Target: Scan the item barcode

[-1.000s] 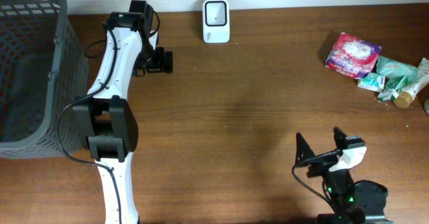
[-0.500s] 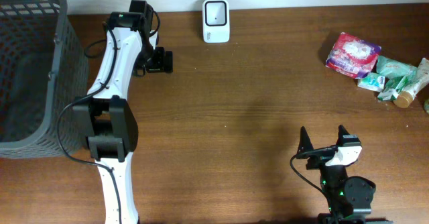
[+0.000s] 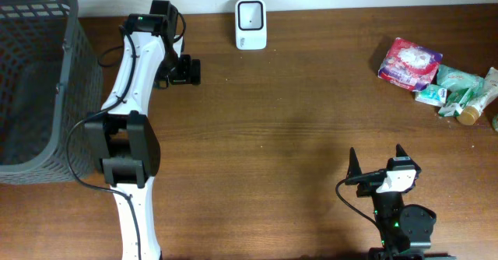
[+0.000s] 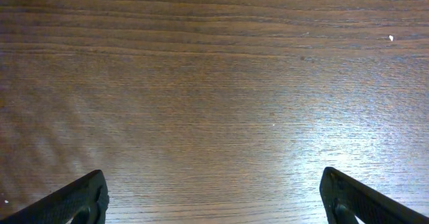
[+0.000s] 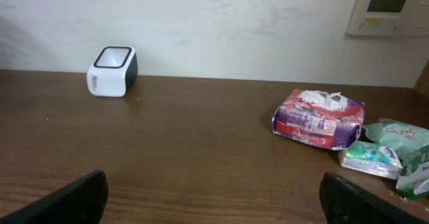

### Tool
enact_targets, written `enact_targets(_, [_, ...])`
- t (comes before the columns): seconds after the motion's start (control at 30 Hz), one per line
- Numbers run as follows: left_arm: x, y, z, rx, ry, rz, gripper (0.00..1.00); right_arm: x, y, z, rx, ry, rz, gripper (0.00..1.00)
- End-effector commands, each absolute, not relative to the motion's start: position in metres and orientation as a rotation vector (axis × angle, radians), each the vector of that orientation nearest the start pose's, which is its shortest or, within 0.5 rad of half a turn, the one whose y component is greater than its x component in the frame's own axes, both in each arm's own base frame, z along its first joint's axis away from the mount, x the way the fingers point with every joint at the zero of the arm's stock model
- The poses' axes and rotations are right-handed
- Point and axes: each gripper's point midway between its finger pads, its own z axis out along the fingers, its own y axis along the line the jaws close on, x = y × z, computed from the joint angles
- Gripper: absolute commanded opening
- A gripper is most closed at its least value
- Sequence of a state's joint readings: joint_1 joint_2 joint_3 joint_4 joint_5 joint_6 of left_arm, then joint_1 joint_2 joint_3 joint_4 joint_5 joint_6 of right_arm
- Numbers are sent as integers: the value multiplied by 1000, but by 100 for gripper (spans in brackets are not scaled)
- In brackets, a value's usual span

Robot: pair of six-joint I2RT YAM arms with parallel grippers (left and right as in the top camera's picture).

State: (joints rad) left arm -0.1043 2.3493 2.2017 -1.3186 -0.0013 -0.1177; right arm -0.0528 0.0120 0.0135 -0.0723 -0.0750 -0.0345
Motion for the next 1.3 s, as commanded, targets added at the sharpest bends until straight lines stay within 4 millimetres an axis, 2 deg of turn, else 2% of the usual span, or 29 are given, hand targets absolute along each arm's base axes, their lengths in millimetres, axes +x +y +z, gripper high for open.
enact_targets(0.0, [479,-48,72,-31,3055,-4,99,246,-2,157,-41,1642,-16,99])
enact_targets(0.37, [479,-45,72,-33,3053,17,99,246,-2,157,-41,1642,-16,99])
enact_targets(0.57, [460,-40,80,-20,3115,59,99,246,-2,157,-41,1642,-16,99])
enact_targets(0.67, [464,-49,96,-17,3060,-16,99,246,-2,157,-41,1642,-16,99])
enact_targets(0.77, [467,-51,124,-15,2961,-48,99,246,-2,157,-41,1642,-16,99])
enact_targets(0.9, [454,-48,154,10,2830,-60,99,246,-2,157,-41,1642,-16,99])
enact_targets(1.0, [430,-46,144,74,2801,-53,99,246,-2,157,-41,1642,-16,99])
enact_targets(1.2, [382,-43,100,76,2707,-77,99,246,-2,157,-41,1642,-16,99])
enact_targets(1.27, [366,-46,91,84,2639,-114,99,246,-2,157,-41,1642,-16,99])
